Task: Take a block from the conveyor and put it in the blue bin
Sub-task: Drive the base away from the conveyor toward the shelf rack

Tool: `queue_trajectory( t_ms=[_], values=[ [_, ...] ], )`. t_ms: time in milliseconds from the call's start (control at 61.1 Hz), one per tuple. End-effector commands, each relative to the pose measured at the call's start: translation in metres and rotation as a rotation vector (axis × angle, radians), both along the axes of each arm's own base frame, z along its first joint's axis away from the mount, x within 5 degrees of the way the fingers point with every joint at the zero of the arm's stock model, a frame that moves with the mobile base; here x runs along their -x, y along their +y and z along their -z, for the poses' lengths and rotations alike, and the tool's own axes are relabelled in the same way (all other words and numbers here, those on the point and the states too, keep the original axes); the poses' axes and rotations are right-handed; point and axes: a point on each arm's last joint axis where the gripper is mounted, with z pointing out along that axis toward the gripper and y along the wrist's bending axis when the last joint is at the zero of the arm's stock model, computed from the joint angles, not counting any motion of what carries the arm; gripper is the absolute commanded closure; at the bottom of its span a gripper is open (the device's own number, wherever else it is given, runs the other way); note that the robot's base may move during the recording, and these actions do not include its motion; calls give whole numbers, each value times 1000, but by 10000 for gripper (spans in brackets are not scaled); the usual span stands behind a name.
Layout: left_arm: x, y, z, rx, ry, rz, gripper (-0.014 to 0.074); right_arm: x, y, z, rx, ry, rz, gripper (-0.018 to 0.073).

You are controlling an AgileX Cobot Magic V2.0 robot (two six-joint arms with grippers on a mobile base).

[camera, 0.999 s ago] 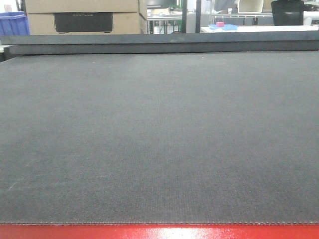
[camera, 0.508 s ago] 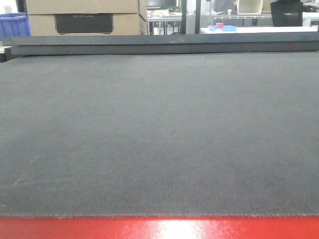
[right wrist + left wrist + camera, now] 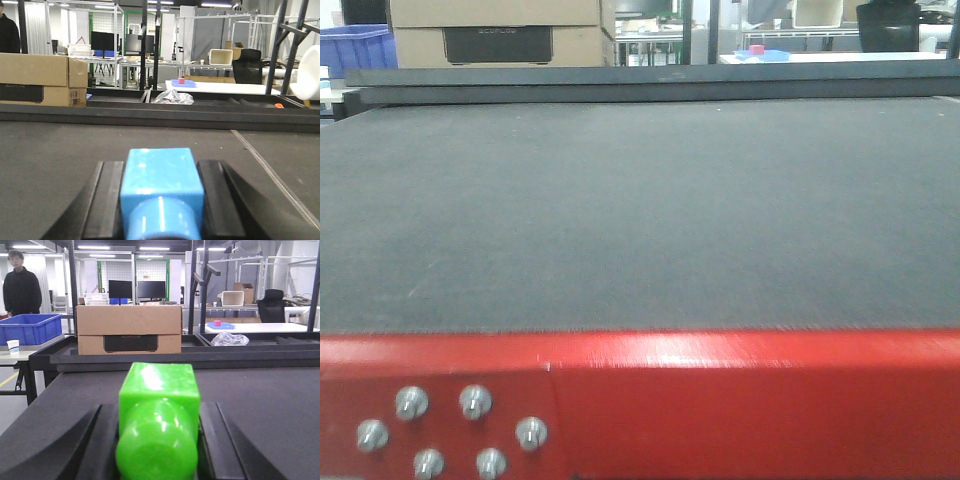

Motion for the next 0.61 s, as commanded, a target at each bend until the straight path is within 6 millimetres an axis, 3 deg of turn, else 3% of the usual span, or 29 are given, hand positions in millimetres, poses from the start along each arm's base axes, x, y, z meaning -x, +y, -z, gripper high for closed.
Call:
queue_trajectory(
  t_ms=[0, 589],
  values=[
    [1, 0, -2, -1, -27, 1, 707, 1, 0, -2, 9, -22, 4, 721],
    [1, 0, -2, -1, -27, 1, 707, 1, 0, -2, 9, -22, 4, 721]
  ],
)
